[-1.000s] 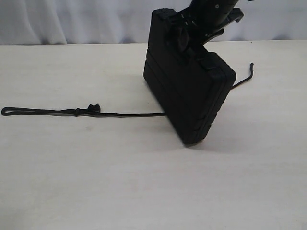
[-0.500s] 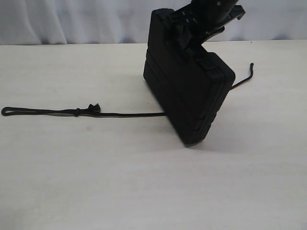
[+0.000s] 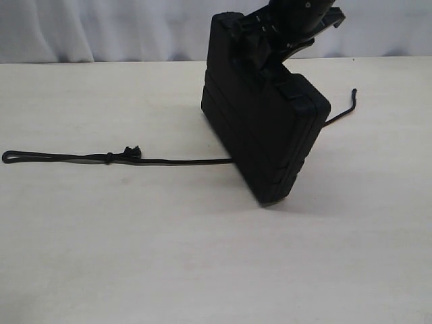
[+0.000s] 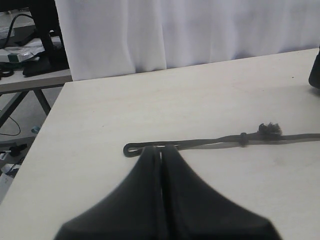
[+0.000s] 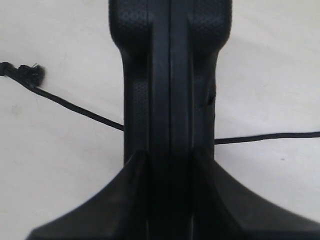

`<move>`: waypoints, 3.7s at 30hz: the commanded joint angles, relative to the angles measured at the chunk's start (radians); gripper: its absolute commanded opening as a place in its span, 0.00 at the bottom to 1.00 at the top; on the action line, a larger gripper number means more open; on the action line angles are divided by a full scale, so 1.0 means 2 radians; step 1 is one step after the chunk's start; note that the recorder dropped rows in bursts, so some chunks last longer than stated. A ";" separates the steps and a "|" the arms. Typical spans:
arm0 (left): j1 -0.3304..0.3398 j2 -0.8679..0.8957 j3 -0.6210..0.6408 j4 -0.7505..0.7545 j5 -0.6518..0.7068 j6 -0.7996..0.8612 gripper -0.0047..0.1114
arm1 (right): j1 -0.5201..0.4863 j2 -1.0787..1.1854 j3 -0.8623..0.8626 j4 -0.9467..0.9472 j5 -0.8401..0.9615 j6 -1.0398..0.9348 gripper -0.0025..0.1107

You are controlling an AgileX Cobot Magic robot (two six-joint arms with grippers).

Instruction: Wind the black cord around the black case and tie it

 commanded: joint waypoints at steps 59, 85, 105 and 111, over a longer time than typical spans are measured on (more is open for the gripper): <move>0.000 -0.001 0.002 0.000 -0.006 -0.001 0.04 | 0.070 -0.031 0.005 -0.049 0.003 0.261 0.06; 0.000 -0.001 0.002 0.003 -0.065 0.001 0.04 | 0.070 -0.031 0.005 -0.073 0.003 0.242 0.06; 0.000 0.050 -0.096 0.078 -0.329 -0.327 0.04 | 0.070 -0.031 0.005 -0.073 0.003 0.224 0.06; 0.000 0.211 -0.206 0.307 -0.280 -0.503 0.04 | 0.070 -0.031 0.005 -0.073 0.003 0.223 0.06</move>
